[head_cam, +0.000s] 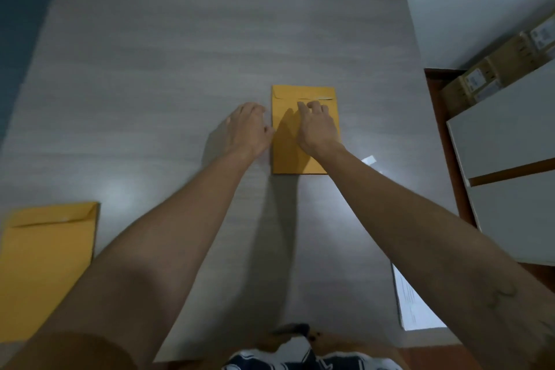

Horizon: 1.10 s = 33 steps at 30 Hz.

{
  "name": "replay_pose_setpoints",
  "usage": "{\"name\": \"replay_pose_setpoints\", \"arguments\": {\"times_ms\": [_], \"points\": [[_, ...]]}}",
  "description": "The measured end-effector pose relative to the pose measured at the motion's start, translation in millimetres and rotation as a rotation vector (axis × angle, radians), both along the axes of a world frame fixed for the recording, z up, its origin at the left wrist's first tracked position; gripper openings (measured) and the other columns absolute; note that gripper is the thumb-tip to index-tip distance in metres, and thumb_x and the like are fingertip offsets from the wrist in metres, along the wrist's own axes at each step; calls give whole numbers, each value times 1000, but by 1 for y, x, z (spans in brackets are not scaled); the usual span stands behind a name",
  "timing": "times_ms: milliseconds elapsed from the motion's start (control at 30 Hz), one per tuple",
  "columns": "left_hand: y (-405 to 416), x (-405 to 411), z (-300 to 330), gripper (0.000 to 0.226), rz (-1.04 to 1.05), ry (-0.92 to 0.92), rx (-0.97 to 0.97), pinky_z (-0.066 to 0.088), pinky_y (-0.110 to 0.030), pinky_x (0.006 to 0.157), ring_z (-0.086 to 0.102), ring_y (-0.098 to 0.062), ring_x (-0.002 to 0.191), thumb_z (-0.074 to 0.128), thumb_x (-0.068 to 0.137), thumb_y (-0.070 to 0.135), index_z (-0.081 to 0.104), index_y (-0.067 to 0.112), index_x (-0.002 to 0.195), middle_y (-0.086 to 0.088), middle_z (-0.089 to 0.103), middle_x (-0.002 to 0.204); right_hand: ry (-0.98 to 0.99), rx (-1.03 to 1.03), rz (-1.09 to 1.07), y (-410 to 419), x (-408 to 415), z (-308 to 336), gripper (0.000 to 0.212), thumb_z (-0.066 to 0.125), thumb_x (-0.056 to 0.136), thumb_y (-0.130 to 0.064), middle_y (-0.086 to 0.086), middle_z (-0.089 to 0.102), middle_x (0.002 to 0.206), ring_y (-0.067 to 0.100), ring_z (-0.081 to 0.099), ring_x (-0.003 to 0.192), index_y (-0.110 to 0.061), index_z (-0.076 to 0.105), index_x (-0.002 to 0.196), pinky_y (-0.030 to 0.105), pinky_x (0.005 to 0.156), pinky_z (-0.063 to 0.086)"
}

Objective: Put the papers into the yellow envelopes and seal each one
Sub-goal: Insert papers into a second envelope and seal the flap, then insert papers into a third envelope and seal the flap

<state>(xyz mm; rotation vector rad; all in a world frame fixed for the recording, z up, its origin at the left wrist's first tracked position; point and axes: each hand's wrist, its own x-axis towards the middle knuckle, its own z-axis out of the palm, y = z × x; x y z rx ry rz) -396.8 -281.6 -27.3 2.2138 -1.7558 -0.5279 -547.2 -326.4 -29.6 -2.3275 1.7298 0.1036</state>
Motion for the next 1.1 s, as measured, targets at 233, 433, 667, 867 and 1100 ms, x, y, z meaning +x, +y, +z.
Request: {"name": "replay_pose_setpoints", "arguments": {"times_ms": [233,433,667,867,1100], "points": [[124,87,5,49,248,-15,20,33,-36,106,43,-25,132,62,86,31,56,14,131,-8,52,138,-66,27,232,89,76,0,47,48,93,-11,15,41,139,34,34,130,-7,39,139,42,101,40],[232,159,5,50,484,-60,62,36,-42,105,41,-28,132,58,87,35,55,15,132,-10,49,138,-140,106,370,172,150,-5,50,49,91,-23,14,44,138,33,37,128,-8,41,139,41,107,34],[346,220,-3,72,785,-80,265,36,-46,106,32,-32,136,63,87,48,39,11,143,-12,35,148,-157,126,520,249,232,-7,56,49,94,-25,12,41,146,29,35,134,-9,33,145,37,110,28],[398,253,-20,104,914,-22,328,37,-47,107,30,-34,137,75,71,61,27,8,147,-15,31,149,-191,206,455,257,298,-11,58,47,96,-21,9,38,151,28,34,137,-14,27,150,38,109,34],[401,266,-23,114,916,-42,328,40,-41,100,40,-31,119,82,54,67,32,13,141,-13,38,128,-71,127,481,238,335,-25,49,48,95,-10,10,49,138,30,41,126,-19,39,142,39,100,41]]}}
